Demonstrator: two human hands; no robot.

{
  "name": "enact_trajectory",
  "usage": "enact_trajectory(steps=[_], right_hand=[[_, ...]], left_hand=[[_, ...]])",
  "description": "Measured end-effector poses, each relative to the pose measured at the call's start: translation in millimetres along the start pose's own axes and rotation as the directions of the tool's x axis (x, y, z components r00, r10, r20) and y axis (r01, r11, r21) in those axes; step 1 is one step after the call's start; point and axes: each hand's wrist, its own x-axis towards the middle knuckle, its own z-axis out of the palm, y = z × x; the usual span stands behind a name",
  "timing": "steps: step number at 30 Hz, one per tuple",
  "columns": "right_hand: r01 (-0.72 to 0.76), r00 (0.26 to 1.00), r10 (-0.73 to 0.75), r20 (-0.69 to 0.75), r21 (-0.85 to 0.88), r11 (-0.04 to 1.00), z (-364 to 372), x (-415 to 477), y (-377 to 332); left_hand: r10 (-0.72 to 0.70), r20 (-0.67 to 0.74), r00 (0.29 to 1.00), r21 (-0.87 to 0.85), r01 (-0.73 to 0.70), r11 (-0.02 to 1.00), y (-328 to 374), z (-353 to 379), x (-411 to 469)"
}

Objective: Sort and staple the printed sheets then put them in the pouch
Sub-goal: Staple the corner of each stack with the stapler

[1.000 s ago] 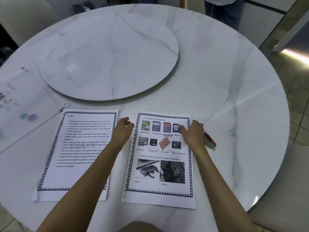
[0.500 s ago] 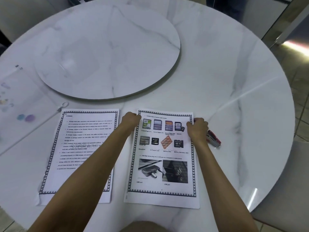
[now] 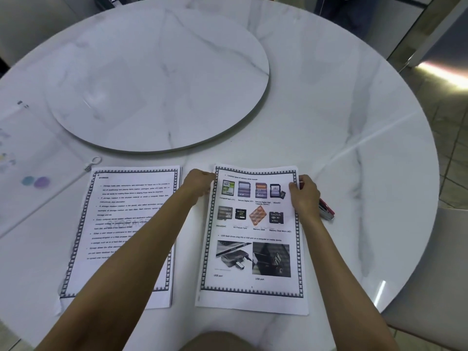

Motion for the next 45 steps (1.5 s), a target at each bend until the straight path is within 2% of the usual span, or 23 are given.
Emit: enact_trajectory(steps=[5, 8, 19, 23, 27, 32, 36, 40, 43, 45], right_hand=[[0.028, 1.0, -0.028, 0.002, 0.02, 0.999, -4, -4, 2], [0.046, 0.999, -0.047, 0.016, 0.05, 0.998, -4, -8, 1], [0.084, 0.99, -0.104, 0.099, 0.188, 0.978, -12, -23, 5], [0.172, 0.979, -0.17, 0.109, -0.008, 0.985, -15, -30, 11], [0.322, 0.945, -0.326, 0.009, -0.186, 0.928, -31, -34, 28], [0.262, 0.943, -0.32, -0.086, -0.396, 0.88, -50, -27, 61], [0.214, 0.953, -0.29, -0.084, -0.489, 0.846, -49, -27, 79], [0.224, 0.962, -0.269, -0.047, -0.426, 0.877, -51, -26, 77], [0.216, 0.974, -0.225, -0.013, -0.222, 0.951, -54, -33, 63], [0.249, 0.968, -0.252, -0.012, -0.129, 0.96, -52, -43, 52]], left_hand=[[0.073, 0.025, 0.997, -0.123, -0.069, 0.99, -1, 3, -7], [0.086, -0.006, 0.996, -0.175, -0.085, 0.981, 0, 3, -9], [0.215, -0.229, 0.949, -0.149, -0.252, 0.956, -17, -7, -23], [0.276, -0.242, 0.93, -0.103, -0.307, 0.946, -33, -9, -31], [0.306, -0.264, 0.915, -0.091, -0.339, 0.936, -43, -14, -38], [0.336, -0.281, 0.899, -0.095, -0.374, 0.922, -53, -18, -48], [0.357, -0.317, 0.879, -0.073, -0.398, 0.914, -59, -20, -54], [0.364, -0.322, 0.874, -0.1, -0.414, 0.905, -61, -20, -61], [0.375, -0.329, 0.867, -0.111, -0.43, 0.896, -63, -20, -66], [0.384, -0.341, 0.858, -0.122, -0.445, 0.887, -64, -20, -69]])
